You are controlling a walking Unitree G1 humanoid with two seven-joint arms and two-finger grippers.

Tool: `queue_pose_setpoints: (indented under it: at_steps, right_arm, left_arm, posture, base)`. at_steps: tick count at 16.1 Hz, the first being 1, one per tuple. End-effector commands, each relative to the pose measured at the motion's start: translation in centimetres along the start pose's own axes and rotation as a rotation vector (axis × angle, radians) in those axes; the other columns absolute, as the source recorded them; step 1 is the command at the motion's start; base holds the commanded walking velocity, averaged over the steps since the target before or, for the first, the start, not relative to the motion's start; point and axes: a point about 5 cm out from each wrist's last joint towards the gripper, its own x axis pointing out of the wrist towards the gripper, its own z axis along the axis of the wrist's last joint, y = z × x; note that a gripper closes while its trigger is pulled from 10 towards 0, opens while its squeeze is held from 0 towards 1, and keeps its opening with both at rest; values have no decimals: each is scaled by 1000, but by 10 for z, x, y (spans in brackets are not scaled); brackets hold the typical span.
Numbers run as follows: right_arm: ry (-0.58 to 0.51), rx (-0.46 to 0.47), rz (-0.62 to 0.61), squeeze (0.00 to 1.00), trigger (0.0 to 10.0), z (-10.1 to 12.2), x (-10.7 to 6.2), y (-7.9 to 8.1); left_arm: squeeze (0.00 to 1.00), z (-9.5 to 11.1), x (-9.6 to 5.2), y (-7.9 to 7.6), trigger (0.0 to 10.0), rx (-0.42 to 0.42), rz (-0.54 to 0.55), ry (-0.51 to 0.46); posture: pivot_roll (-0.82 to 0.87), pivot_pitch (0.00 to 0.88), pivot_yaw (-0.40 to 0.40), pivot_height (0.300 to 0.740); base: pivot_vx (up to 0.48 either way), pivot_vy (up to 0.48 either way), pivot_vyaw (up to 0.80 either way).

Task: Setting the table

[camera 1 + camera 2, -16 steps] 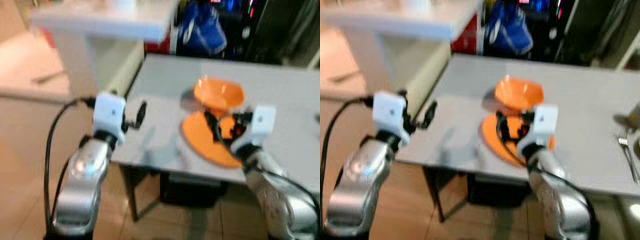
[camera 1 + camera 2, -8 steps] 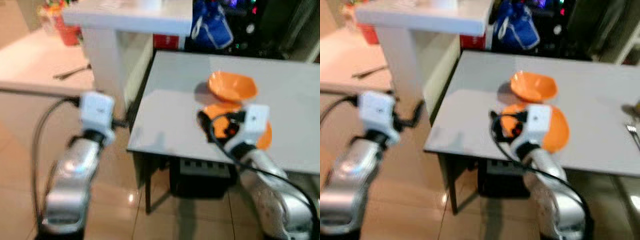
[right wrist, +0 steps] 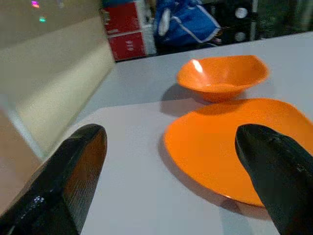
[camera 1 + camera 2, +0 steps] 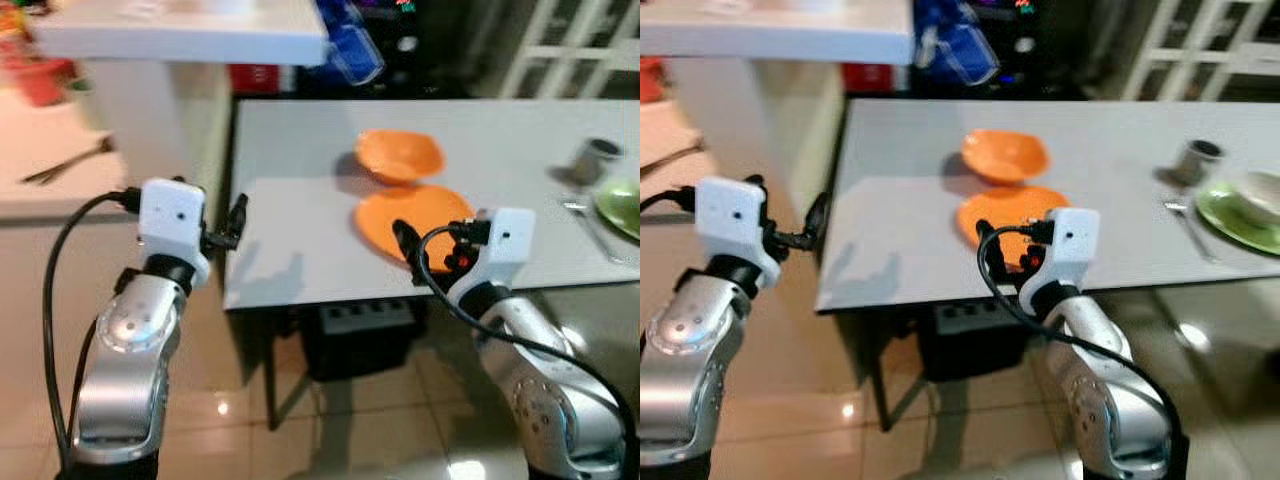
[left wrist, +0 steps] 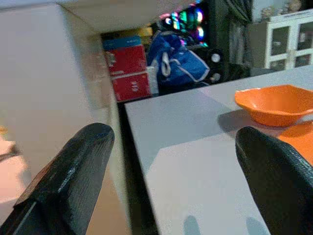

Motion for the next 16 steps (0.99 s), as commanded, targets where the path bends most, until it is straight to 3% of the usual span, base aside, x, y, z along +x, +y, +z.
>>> queue_pose_setpoints:
  at_steps: [1,16]
  right_arm:
    - [-5,0,-2,0,10000,2,0,-1]
    - [13,-19,46,0,10000,-2,2,6]
  left_arm:
    - [0,0,1,-2,10000,1,-5,5]
    - [0,1,2,-1,10000,10,-12,-6]
  posture:
    - [38,0,-13,740]
    - [47,0,-16,740]
  base:
    - [0,352,-506]
    - [0,443,0]
